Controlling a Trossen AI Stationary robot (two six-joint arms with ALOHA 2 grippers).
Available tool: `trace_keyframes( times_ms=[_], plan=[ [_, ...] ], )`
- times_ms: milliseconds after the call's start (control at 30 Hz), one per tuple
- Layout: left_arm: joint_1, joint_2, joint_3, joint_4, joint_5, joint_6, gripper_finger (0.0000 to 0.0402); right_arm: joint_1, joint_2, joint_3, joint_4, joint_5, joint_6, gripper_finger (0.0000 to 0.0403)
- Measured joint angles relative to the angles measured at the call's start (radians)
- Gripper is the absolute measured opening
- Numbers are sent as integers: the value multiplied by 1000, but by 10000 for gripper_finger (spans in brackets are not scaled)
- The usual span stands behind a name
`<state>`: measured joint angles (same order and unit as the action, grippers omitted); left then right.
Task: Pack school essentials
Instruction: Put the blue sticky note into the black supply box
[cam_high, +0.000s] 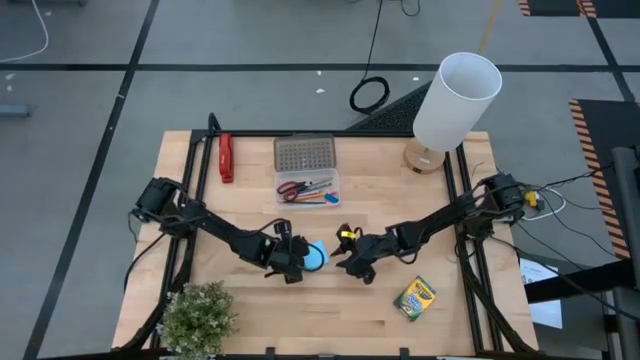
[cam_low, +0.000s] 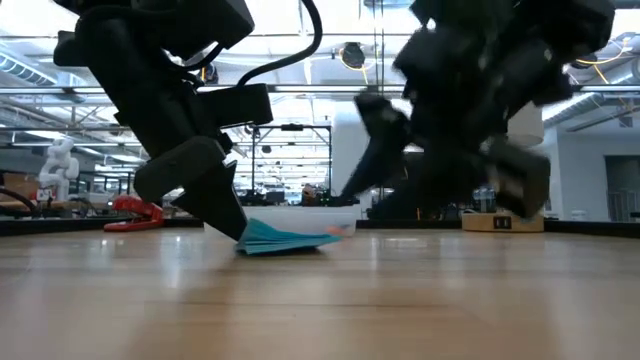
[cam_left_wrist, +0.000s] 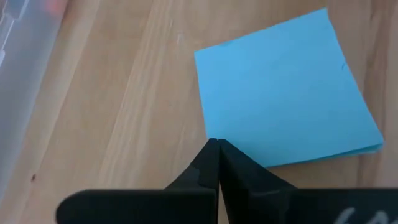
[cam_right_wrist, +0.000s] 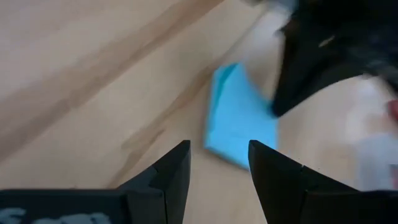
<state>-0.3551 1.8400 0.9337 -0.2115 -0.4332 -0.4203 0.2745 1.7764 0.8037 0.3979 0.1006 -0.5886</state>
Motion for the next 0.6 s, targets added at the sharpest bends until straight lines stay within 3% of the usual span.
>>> trace_keyframes(
  times_ms=[233,600],
  plan=[
    [2,0,0,1,4,-10,17,0,135,104,-51,20,-1,155],
    [2,2,0,0,12,-5,7,4,175,159,-113,134,-85,153]
  ],
)
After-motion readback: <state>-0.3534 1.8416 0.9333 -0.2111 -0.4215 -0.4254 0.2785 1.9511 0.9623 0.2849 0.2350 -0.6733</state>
